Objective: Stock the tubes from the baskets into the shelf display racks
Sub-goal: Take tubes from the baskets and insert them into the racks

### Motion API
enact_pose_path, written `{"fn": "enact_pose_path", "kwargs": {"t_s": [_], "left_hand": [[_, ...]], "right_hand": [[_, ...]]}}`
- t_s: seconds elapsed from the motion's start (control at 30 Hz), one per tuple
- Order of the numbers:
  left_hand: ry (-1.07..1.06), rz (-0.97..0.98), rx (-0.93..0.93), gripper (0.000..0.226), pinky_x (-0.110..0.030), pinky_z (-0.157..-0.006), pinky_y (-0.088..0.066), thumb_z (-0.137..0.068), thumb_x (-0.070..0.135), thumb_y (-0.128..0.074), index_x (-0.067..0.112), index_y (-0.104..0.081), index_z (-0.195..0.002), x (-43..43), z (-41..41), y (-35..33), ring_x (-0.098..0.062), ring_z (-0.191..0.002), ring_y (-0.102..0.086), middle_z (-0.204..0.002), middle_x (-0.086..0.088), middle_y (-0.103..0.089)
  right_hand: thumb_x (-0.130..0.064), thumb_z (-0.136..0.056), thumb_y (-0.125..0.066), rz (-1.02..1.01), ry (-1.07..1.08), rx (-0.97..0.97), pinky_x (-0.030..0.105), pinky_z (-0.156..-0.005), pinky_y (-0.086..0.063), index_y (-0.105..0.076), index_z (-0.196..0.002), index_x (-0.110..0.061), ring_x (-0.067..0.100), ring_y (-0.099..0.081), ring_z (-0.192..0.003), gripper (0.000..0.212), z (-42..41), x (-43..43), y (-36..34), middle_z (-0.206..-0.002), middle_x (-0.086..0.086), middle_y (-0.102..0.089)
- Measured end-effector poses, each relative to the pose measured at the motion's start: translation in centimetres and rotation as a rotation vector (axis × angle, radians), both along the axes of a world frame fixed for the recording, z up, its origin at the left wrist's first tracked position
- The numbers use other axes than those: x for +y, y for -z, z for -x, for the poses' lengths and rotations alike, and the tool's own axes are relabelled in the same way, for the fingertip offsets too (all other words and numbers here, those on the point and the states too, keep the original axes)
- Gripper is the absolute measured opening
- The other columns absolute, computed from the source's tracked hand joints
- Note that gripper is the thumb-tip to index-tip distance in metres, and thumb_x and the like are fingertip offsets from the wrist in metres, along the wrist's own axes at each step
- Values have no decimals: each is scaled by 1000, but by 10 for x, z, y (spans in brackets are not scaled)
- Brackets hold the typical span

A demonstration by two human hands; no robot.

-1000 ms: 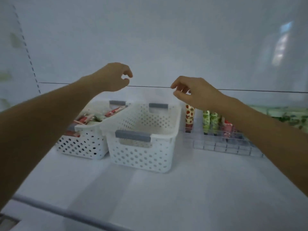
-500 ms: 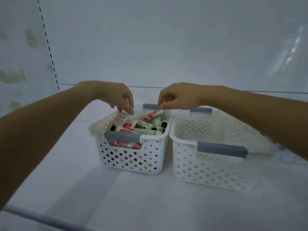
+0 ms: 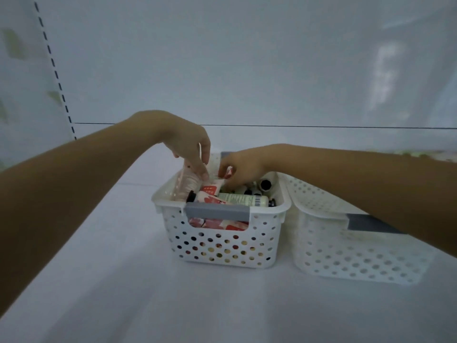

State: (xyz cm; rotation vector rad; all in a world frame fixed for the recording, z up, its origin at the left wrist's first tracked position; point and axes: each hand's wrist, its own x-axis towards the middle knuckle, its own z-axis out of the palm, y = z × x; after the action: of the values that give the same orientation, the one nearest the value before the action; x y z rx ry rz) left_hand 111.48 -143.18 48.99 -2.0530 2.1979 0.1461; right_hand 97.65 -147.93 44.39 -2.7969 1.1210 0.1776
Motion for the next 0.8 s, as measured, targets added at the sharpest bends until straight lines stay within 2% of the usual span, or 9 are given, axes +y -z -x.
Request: {"fn": "enact_pose_path", "kwargs": {"t_s": [0.07, 0.17, 0.27, 0.33, 0.43, 0.5, 0.6, 0.7, 0.8], "left_hand": [[0, 59, 142, 28, -21, -62, -48, -70, 36, -76, 23, -55, -83, -1, -7, 0, -8, -78, -59, -87, 5, -61], [-34, 100, 497, 31, -24, -57, -57, -70, 22, -77, 17, -55, -91, -2, -16, 0, -19, -77, -68, -96, -9, -65], [-44, 231, 697, 35, -21, -53, -56, -70, 20, -78, 17, -52, -94, -5, -19, 1, -20, -76, -67, -96, -10, -63], [-70, 329, 832, 40, -21, -51, -55, -69, 20, -77, 14, -50, -98, -8, -18, 3, -21, -76, -66, -96, -12, -61], [-109, 465, 1031, 46, -30, -61, -58, -71, 23, -76, 14, -45, -104, -14, -15, 2, -25, -80, -66, -101, -16, -61], [-121, 537, 1155, 40, -41, -72, -58, -74, 23, -74, 19, -42, -97, -16, -11, 1, -30, -85, -66, -106, -20, -60], [-105, 603, 1202, 32, -46, -78, -57, -79, 23, -71, 20, -40, -80, -18, 6, -2, -33, -88, -66, -108, -21, -60], [-89, 635, 1197, 30, -45, -82, -55, -81, 24, -69, 13, -44, -69, -22, 29, -5, -34, -94, -66, -105, -22, -62], [-79, 616, 1214, 25, -39, -81, -56, -82, 20, -69, 11, -50, -68, -28, 54, -8, -27, -88, -66, -93, -15, -64]], "right_hand": [[-36, -87, -61, -14, 20, -17, 27, -79, -50, -46, -127, -18, 17, -59, -95, 47, -4, -2, 3, -118, 3, -56], [-33, -85, -65, -64, 54, -58, 22, -71, -48, -46, -131, -16, 15, -56, -94, 52, -3, -4, -3, -116, 1, -53], [-28, -85, -64, -100, 102, -171, 20, -60, -49, -49, -129, -14, 9, -56, -81, 49, 6, -7, -16, -101, -2, -52], [-24, -84, -64, -106, 143, -275, 20, -59, -50, -53, -124, -12, 8, -55, -78, 43, 17, -11, -24, -92, -5, -53], [-15, -84, -64, -209, 224, -480, 21, -60, -54, -55, -115, -5, 13, -58, -77, 34, 35, -19, -33, -87, 1, -57], [-11, -83, -66, -338, 266, -659, 23, -60, -57, -56, -104, -3, 16, -64, -73, 25, 45, -21, -36, -89, 7, -63], [-14, -80, -70, -485, 296, -865, 26, -66, -59, -55, -100, -8, 17, -68, -72, 26, 62, -23, -39, -89, 9, -67], [-18, -79, -72, -516, 289, -923, 27, -70, -59, -56, -104, -8, 18, -68, -75, 32, 81, -23, -37, -88, 8, -67], [-19, -78, -72, -518, 297, -960, 23, -65, -58, -56, -105, -8, 14, -68, -68, 34, 102, -22, -37, -84, 5, -68]]}}
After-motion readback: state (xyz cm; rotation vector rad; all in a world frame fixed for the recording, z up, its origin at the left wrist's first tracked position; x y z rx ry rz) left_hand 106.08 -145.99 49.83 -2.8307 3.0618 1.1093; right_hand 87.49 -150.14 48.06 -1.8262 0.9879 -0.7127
